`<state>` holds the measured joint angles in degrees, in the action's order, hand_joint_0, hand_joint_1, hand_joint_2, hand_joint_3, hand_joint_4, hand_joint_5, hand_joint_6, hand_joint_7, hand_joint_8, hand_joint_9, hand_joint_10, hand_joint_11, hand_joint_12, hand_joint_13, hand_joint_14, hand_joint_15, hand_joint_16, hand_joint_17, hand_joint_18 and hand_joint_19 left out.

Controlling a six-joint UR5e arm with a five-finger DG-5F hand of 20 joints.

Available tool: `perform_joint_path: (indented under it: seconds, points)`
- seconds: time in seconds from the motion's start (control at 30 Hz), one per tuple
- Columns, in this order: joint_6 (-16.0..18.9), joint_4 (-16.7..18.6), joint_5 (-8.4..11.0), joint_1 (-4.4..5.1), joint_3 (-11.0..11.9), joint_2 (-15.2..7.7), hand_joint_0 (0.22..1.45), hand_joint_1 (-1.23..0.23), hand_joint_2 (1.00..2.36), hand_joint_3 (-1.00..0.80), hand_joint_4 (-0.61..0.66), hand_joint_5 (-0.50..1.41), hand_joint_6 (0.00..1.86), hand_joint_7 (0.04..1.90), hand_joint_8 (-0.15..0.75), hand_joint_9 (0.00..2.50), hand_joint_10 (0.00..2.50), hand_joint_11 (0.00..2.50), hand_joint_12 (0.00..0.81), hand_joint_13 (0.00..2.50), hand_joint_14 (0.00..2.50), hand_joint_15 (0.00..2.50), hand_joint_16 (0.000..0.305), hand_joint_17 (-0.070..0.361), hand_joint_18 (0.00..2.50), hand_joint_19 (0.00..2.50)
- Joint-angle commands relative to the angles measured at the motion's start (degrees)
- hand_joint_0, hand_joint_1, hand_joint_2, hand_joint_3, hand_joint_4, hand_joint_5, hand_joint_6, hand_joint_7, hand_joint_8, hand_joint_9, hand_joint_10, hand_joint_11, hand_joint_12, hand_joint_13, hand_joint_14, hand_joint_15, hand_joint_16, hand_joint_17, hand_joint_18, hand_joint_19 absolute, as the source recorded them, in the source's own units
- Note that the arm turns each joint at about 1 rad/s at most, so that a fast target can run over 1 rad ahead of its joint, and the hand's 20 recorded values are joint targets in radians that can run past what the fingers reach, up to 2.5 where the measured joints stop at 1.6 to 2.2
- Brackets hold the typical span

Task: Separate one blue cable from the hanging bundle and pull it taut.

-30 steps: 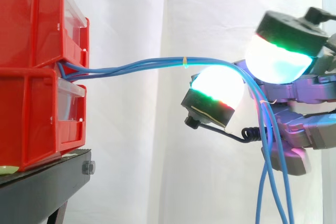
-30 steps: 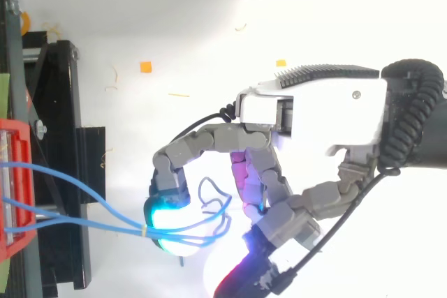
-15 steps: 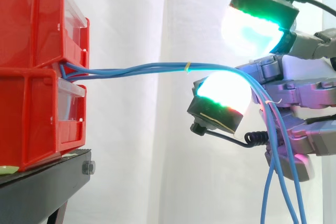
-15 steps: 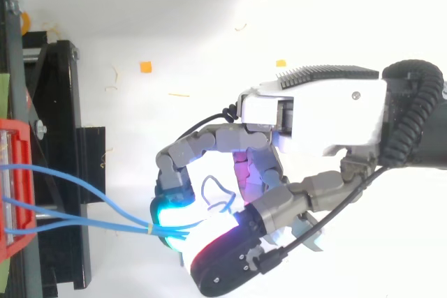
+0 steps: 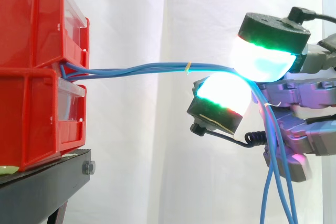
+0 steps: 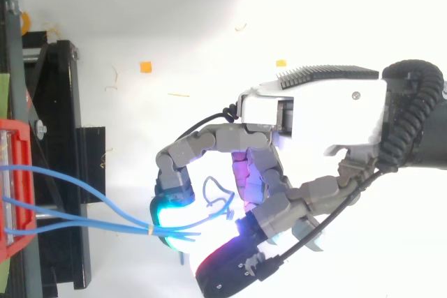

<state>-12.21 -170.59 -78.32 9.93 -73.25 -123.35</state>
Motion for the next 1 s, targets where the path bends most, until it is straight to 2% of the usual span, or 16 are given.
perform_joint_path:
  seconds: [0.0, 0.23, 0.33, 0.4, 0.47, 0.6, 0.73, 0.77, 0.8, 0.87, 0.9, 0.97]
  points:
    - [0.0, 0.0, 0.01, 0.0, 0.03, -0.04, 0.74, -0.8, 1.02, -0.23, -0.03, 0.15, 0.5, 1.29, 0.08, 2.04, 0.02, 0.48, 0.257, 1.48, 0.02, 0.79, 0.042, 0.094, 1.0, 0.82]
    - [0.0, 0.0, 0.18, 0.0, -0.05, 0.04, 0.73, -0.83, 1.02, -0.2, -0.04, 0.15, 0.5, 1.3, 0.087, 2.04, 0.02, 0.49, 0.257, 1.48, 0.02, 0.78, 0.042, 0.094, 1.01, 0.82]
    - [0.0, 0.0, 0.18, 0.0, 0.03, -0.04, 0.73, -0.9, 1.02, -0.22, -0.04, 0.15, 0.5, 1.3, 0.093, 2.03, 0.02, 0.49, 0.256, 1.47, 0.02, 0.79, 0.042, 0.095, 1.01, 0.81]
    - [0.0, 0.0, 0.18, 0.0, -0.05, -0.04, 0.73, -0.94, 1.02, -0.25, -0.04, 0.15, 0.5, 1.31, 0.092, 2.03, 0.02, 0.5, 0.254, 1.48, 0.02, 0.78, 0.042, 0.094, 1.01, 0.81]
    - [0.0, 0.0, 0.18, 0.0, 0.03, -0.04, 0.75, -0.96, 1.01, -0.36, -0.03, 0.15, 0.5, 1.3, 0.087, 2.03, 0.02, 0.5, 0.258, 1.48, 0.02, 0.78, 0.041, 0.092, 1.02, 0.81]
    - [0.0, 0.0, 0.18, 0.0, 0.03, 0.04, 0.77, -0.96, 1.0, -0.48, -0.04, 0.15, 0.5, 1.29, 0.091, 2.05, 0.02, 0.53, 0.258, 1.49, 0.02, 0.8, 0.039, 0.089, 1.04, 0.82]
    - [0.0, 0.0, 0.27, 0.0, -0.05, 0.04, 0.61, -0.92, 1.0, -0.5, -0.04, 0.15, 0.5, 1.28, 0.094, 2.06, 0.03, 0.56, 0.257, 1.5, 0.02, 0.8, 0.04, 0.09, 1.05, 0.81]
    - [0.0, 0.0, 0.27, 0.0, -0.05, -0.04, 0.53, -0.88, 1.0, -0.5, -0.02, 0.15, 0.5, 1.28, 0.094, 2.08, 0.03, 0.54, 0.269, 1.51, 0.02, 0.79, 0.043, 0.097, 1.08, 0.79]
    - [0.0, 0.0, 0.27, 0.0, -0.05, -0.04, 0.51, -0.85, 1.0, -0.5, -0.01, 0.15, 0.5, 1.28, 0.09, 2.08, 0.03, 0.52, 0.265, 1.51, 0.02, 0.78, 0.045, 0.101, 1.09, 0.77]
    - [-0.09, 0.0, 0.18, 0.0, -0.05, -0.04, 0.45, -0.59, 1.0, -0.5, 0.03, 0.16, 0.5, 1.31, 0.111, 2.1, 0.02, 0.48, 0.288, 1.54, 0.02, 0.75, 0.052, 0.117, 1.12, 0.74]
    - [-0.09, 0.0, 0.27, 0.0, -0.05, -0.04, 0.44, -0.52, 1.0, -0.5, 0.04, 0.16, 0.5, 1.33, 0.116, 2.1, 0.02, 0.48, 0.288, 1.55, 0.02, 0.75, 0.053, 0.119, 1.12, 0.75]
    - [-0.09, 0.0, 0.27, 0.0, -0.05, -0.04, 0.44, -0.24, 1.0, -0.5, 0.07, 0.16, 0.5, 1.38, 0.108, 2.09, 0.02, 0.46, 0.291, 1.53, 0.02, 0.73, 0.056, 0.126, 1.09, 0.76]
